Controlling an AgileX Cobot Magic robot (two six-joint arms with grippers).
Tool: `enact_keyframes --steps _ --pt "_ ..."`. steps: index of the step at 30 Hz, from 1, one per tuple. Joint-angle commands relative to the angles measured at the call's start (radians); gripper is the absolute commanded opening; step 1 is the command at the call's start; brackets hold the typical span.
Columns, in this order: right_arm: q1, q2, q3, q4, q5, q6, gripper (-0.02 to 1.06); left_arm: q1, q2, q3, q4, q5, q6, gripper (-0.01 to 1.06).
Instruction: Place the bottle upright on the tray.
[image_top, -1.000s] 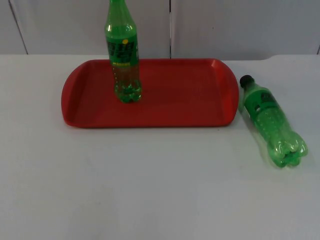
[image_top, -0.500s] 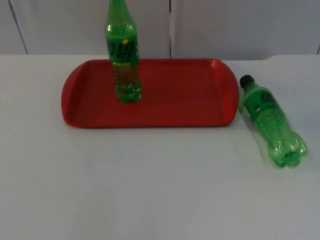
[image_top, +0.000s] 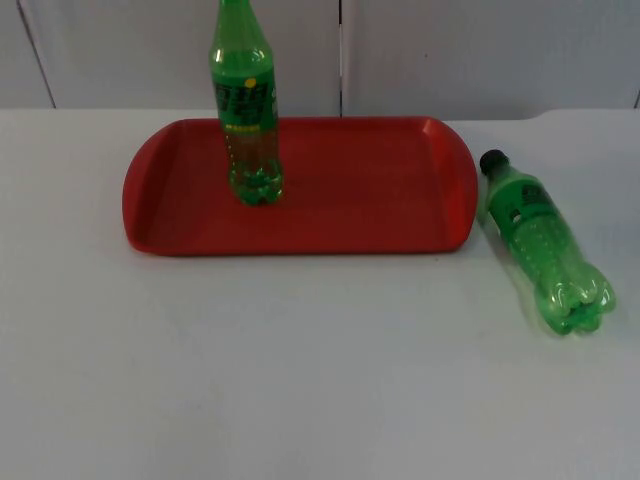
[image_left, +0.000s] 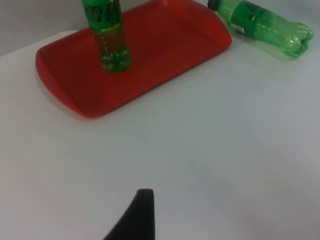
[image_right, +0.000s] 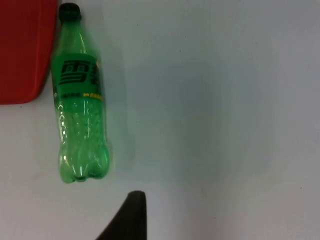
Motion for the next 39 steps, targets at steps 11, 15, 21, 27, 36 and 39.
enact_keyframes --steps 11,15,21,27,36,39 --pt "-0.001 0.223 -0.11 0.013 0.005 -0.013 1.05 -0.006 -0.005 0.003 0.005 0.004 -0.005 1.05" --pt "0.037 0.28 -0.143 0.017 0.013 -0.013 1.05 -0.006 -0.005 0.003 0.004 0.002 -0.005 1.05" --pt "0.144 0.389 -0.222 0.02 -0.008 -0.011 1.05 -0.006 -0.005 0.012 0.006 -0.012 -0.005 1.05" --pt "0.24 0.56 -0.358 0.022 0.064 0.015 1.05 -0.006 -0.005 0.012 0.008 -0.011 -0.005 1.05" --pt "0.314 0.76 -0.526 -0.011 0.106 0.076 1.05 -0.006 -0.005 0.012 0.008 -0.011 -0.005 1.05" --pt "0.333 0.836 -0.597 -0.053 0.132 0.128 1.05 -0.006 -0.005 0.012 0.008 -0.011 -0.005 1.05"
